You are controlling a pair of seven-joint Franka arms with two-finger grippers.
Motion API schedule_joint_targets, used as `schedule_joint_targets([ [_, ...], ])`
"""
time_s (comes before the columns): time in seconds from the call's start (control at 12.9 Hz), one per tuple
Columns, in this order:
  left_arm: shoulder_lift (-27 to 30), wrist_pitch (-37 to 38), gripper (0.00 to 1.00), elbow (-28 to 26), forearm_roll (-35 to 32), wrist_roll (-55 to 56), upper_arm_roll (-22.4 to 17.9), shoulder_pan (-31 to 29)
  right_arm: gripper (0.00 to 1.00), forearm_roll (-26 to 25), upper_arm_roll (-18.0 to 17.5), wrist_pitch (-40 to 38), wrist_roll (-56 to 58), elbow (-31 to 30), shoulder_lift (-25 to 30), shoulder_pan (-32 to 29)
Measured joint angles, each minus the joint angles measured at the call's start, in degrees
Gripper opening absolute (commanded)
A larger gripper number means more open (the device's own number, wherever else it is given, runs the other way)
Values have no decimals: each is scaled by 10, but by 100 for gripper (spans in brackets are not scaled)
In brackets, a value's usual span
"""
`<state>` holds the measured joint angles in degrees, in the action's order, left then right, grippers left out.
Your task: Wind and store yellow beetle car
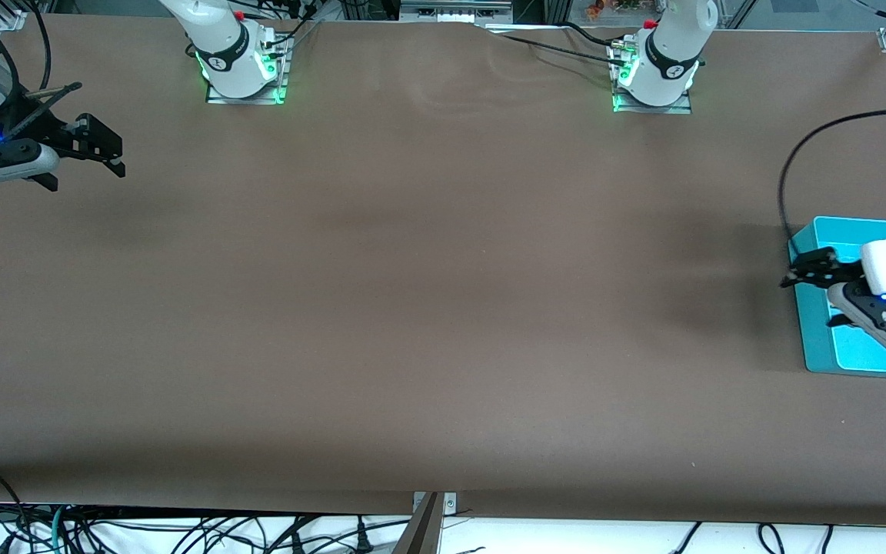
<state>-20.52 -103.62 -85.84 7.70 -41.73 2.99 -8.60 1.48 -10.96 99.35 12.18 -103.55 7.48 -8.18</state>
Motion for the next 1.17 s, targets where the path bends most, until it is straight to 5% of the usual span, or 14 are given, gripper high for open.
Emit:
schedule_joint_targets([
  [0.31, 33, 10, 100, 0, 3, 187, -65, 111, 100, 0, 0, -3, 0, 2, -1, 0],
  [0.62, 62, 55, 100, -2, 3, 351, -78, 138, 100, 0, 14, -12, 0, 3, -1, 0],
  [1.17, 121, 84, 100, -45, -27, 373, -94, 136, 100, 0, 24, -61, 0, 8, -1, 1],
])
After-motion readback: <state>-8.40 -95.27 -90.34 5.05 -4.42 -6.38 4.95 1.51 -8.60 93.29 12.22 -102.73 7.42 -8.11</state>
